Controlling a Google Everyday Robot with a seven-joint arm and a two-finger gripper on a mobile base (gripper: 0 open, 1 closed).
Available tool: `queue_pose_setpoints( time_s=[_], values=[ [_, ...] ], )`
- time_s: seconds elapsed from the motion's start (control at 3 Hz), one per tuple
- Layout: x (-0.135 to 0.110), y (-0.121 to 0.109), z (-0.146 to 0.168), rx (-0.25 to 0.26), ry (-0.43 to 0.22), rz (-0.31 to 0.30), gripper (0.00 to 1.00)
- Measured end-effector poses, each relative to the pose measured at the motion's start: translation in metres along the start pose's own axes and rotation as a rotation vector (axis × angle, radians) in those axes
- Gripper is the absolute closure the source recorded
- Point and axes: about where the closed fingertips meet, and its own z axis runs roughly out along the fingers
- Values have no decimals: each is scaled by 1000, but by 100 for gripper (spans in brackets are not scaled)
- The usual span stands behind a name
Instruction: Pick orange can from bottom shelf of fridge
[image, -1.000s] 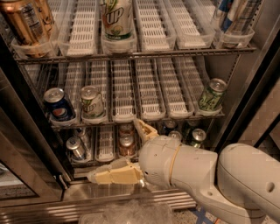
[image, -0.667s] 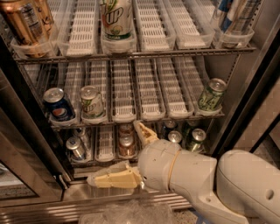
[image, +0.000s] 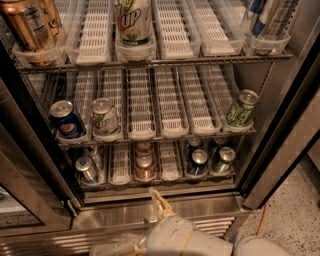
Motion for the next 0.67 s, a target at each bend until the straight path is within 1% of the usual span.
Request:
queue_pose_setpoints(
  time_s=[0.33, 0.67],
  values=[
    [0, 0, 0, 0, 0, 0, 0],
    [12, -8, 3, 27, 32, 26, 0]
  ],
)
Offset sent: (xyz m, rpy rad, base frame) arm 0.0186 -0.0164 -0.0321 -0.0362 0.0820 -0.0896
